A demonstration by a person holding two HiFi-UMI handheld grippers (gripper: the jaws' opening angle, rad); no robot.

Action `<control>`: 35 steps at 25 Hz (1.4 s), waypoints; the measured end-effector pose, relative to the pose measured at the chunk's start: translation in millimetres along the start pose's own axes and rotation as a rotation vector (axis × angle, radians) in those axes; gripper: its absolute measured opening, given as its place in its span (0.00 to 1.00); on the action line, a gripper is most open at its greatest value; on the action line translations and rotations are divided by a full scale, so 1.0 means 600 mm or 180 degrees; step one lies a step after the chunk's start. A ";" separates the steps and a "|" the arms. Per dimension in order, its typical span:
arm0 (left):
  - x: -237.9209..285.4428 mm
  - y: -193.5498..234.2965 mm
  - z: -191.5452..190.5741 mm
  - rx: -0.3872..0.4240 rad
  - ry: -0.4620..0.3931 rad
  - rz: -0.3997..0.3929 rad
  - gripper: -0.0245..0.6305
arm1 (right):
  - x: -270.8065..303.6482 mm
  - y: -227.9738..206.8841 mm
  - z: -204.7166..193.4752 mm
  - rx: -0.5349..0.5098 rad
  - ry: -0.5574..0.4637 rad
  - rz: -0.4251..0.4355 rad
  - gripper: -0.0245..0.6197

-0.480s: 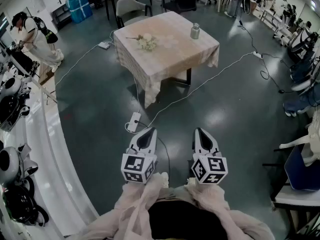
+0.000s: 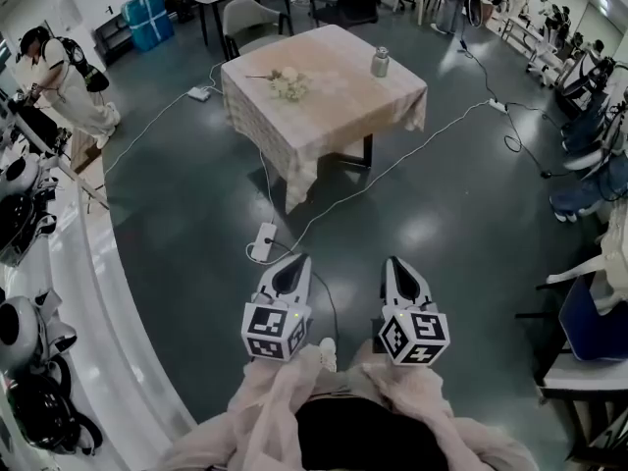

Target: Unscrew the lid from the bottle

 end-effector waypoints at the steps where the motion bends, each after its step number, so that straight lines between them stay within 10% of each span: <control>1: -0.003 0.000 -0.002 -0.0009 0.0007 -0.0007 0.07 | -0.004 0.001 -0.002 -0.0010 0.0013 -0.0014 0.06; 35: 0.201 0.077 0.058 -0.0063 0.0043 0.0094 0.07 | 0.210 -0.084 0.065 0.0069 0.0204 0.0117 0.06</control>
Point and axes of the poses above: the fingertips, and each gripper's own axes: x forward along the fingers, y to its left, z out of its top, the point moved 5 cm from there along -x, backward along the fingers, and after that the axes turned 9 degrees about -z, right-handed, at the moved point
